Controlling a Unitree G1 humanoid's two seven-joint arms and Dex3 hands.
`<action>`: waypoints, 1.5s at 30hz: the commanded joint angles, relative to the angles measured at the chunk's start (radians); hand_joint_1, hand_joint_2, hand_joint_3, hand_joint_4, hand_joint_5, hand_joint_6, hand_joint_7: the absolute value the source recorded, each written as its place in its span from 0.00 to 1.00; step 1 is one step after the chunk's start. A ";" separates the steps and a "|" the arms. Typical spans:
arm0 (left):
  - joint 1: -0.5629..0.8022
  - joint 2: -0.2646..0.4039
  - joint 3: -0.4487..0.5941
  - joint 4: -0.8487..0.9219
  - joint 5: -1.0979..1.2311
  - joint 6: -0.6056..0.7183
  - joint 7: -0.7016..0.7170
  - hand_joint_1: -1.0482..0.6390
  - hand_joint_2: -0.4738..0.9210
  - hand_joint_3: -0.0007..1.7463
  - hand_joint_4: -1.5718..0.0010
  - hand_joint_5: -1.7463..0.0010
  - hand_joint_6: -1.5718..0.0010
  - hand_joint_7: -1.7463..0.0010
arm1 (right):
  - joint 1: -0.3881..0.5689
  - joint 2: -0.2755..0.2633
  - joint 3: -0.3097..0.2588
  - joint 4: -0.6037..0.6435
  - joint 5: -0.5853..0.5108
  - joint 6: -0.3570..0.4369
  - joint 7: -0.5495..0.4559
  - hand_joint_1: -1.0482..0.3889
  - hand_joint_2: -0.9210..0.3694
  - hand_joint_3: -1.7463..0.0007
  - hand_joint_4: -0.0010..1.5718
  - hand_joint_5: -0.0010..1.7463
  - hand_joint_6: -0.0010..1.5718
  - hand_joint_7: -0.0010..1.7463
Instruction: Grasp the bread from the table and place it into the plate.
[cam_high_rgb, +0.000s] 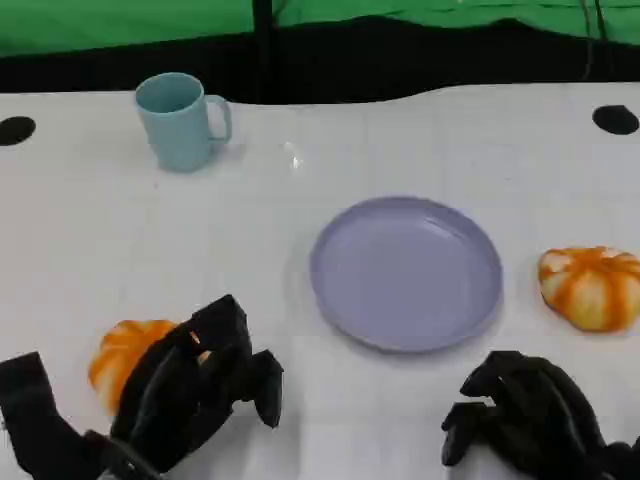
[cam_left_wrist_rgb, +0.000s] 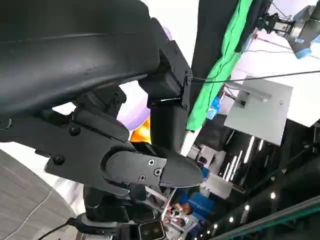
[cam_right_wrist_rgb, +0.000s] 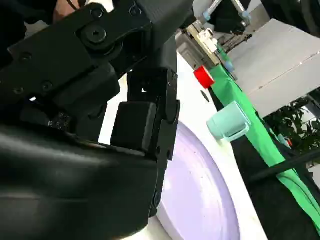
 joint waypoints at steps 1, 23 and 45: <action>0.010 0.017 0.006 0.001 0.009 -0.015 -0.013 0.16 1.00 0.16 0.44 0.00 0.59 0.00 | 0.014 -0.003 -0.006 -0.028 0.010 0.007 -0.010 0.00 0.15 1.00 1.00 0.43 1.00 0.21; 0.019 0.016 -0.001 -0.027 0.018 0.000 0.012 0.17 1.00 0.17 0.43 0.00 0.58 0.00 | 0.021 0.000 -0.007 -0.046 0.012 0.026 -0.022 0.01 0.15 1.00 0.99 0.43 1.00 0.21; 0.016 0.314 -0.069 -0.306 0.509 -0.199 0.192 0.21 1.00 0.07 0.74 0.52 0.68 0.94 | 0.026 -0.001 -0.004 -0.058 0.014 0.037 -0.020 0.01 0.15 1.00 0.99 0.44 1.00 0.21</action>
